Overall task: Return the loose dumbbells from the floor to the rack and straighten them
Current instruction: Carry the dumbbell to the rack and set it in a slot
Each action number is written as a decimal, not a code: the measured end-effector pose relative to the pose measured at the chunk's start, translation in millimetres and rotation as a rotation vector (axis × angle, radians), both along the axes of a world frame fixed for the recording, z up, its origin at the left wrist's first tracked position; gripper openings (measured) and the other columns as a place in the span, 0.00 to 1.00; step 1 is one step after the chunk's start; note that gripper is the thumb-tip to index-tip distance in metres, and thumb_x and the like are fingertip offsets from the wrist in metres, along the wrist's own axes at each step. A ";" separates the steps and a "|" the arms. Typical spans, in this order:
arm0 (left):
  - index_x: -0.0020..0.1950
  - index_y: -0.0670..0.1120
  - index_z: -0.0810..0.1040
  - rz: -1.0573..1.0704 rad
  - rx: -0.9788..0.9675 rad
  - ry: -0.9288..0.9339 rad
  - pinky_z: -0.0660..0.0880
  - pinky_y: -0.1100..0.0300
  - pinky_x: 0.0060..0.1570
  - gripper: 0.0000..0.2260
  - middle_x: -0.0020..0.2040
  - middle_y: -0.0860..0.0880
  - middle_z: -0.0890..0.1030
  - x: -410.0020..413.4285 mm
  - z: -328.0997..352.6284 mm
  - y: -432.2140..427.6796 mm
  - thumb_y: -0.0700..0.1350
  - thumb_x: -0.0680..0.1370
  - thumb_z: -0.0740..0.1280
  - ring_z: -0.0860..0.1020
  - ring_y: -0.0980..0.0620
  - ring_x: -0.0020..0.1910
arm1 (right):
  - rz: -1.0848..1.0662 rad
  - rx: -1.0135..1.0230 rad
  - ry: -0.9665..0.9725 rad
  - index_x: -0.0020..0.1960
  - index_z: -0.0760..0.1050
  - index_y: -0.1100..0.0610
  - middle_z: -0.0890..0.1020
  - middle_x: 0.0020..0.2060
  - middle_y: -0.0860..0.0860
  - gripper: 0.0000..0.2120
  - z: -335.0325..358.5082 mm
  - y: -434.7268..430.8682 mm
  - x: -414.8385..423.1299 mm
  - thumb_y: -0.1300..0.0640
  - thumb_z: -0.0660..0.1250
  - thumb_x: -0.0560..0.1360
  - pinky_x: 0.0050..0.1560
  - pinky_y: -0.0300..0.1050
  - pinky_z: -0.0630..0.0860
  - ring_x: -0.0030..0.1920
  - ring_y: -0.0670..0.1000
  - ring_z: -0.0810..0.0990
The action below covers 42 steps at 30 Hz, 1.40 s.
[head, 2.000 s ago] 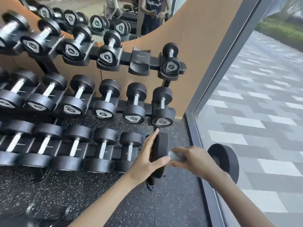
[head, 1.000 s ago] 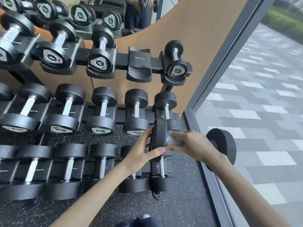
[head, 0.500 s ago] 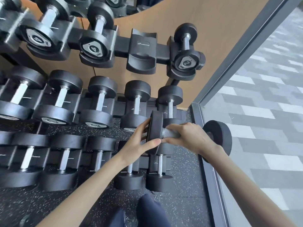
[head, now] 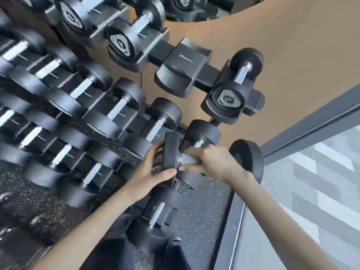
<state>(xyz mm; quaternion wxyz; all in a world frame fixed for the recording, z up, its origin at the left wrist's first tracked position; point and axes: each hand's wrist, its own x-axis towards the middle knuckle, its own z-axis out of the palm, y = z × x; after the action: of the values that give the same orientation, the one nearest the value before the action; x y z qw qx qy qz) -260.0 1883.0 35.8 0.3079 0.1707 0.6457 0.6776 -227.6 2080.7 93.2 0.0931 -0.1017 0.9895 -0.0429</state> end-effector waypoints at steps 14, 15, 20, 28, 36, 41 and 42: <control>0.61 0.71 0.62 0.207 -0.006 0.153 0.70 0.49 0.65 0.32 0.67 0.61 0.69 24.6 40.9 28.5 0.64 0.61 0.73 0.74 0.53 0.64 | 0.310 0.051 0.133 0.55 0.73 0.49 0.81 0.40 0.52 0.30 33.6 41.9 -27.7 0.28 0.54 0.66 0.38 0.46 0.68 0.45 0.60 0.78; 0.60 0.71 0.62 0.220 -0.003 0.157 0.70 0.50 0.65 0.32 0.67 0.60 0.69 23.4 38.7 28.6 0.63 0.61 0.73 0.74 0.53 0.64 | 0.325 0.038 0.138 0.54 0.73 0.49 0.81 0.39 0.53 0.30 33.8 42.9 -32.6 0.28 0.54 0.66 0.38 0.45 0.67 0.44 0.61 0.78; 0.63 0.67 0.63 0.366 0.038 0.121 0.69 0.53 0.66 0.31 0.70 0.55 0.68 12.3 33.0 46.2 0.61 0.62 0.71 0.71 0.53 0.66 | 0.413 0.031 0.065 0.55 0.73 0.47 0.80 0.39 0.54 0.27 35.4 52.2 -70.4 0.30 0.59 0.67 0.39 0.46 0.68 0.44 0.61 0.77; 0.62 0.62 0.65 0.752 0.107 0.097 0.72 0.67 0.57 0.30 0.63 0.58 0.73 -58.3 39.9 127.1 0.61 0.61 0.68 0.72 0.62 0.62 | 0.669 0.004 0.052 0.50 0.74 0.49 0.77 0.32 0.52 0.25 52.4 94.4 -191.9 0.31 0.59 0.67 0.36 0.44 0.63 0.36 0.56 0.73; 0.66 0.55 0.66 1.015 0.112 0.172 0.70 0.75 0.50 0.29 0.60 0.61 0.75 -117.2 58.9 147.7 0.59 0.67 0.68 0.74 0.67 0.58 | 0.907 0.003 0.053 0.44 0.74 0.53 0.77 0.32 0.52 0.26 79.4 82.1 -285.7 0.30 0.57 0.67 0.37 0.49 0.71 0.36 0.55 0.73; 0.62 0.58 0.65 1.047 0.135 0.101 0.67 0.81 0.46 0.16 0.58 0.64 0.72 -164.5 52.2 167.0 0.48 0.77 0.66 0.71 0.78 0.50 | 0.912 0.011 0.040 0.46 0.76 0.53 0.76 0.31 0.49 0.23 73.2 90.3 -333.5 0.33 0.61 0.68 0.35 0.47 0.68 0.35 0.53 0.72; 0.66 0.54 0.65 1.048 0.136 0.101 0.68 0.79 0.48 0.20 0.61 0.59 0.74 -173.3 48.4 170.9 0.50 0.76 0.66 0.73 0.74 0.53 | 0.913 0.005 0.031 0.46 0.77 0.52 0.76 0.30 0.49 0.24 68.6 93.8 -343.0 0.32 0.60 0.66 0.35 0.46 0.67 0.34 0.52 0.72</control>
<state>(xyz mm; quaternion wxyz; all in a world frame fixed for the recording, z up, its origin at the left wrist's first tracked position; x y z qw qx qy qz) -433.2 2053.9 84.2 -0.1150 -0.1229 0.6130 0.7720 -570.7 2174.6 161.7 0.0877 -0.5278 0.8448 0.0066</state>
